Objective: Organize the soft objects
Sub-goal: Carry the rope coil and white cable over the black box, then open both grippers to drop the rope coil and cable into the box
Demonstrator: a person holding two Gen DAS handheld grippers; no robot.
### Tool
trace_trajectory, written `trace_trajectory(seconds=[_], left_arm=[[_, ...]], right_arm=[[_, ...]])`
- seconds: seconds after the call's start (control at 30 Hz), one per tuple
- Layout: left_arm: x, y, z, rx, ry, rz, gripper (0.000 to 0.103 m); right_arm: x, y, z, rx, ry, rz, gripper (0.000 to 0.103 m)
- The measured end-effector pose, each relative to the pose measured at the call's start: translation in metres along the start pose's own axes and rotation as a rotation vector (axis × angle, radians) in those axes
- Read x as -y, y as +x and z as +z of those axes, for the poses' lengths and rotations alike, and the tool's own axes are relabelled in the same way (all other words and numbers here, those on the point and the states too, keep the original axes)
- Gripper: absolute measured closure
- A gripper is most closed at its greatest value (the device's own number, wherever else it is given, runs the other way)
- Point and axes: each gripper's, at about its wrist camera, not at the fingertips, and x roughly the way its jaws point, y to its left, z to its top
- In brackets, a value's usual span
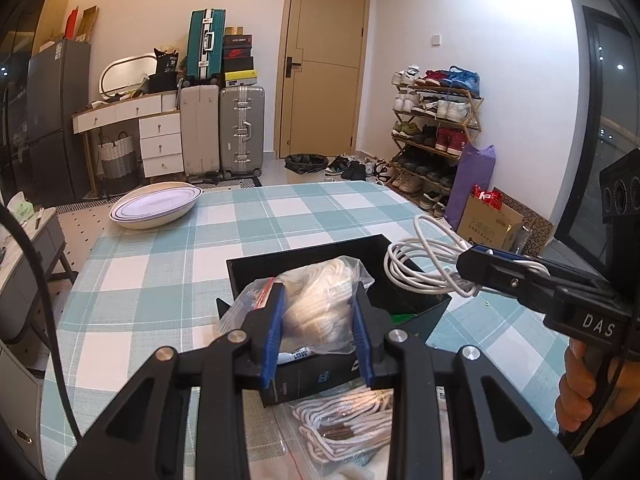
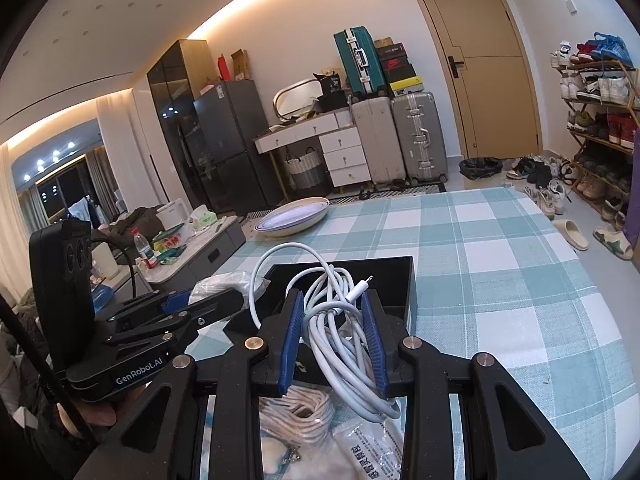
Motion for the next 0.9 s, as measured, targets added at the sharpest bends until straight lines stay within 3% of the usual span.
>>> trace_trajectory(seconds=[0.9], left_arm=[[-0.01, 0.047, 0.013, -0.069, 0.001, 0.025, 0.073]], right_arm=[[0.004, 0.079, 0.012, -0.117, -0.104, -0.081, 0.073]])
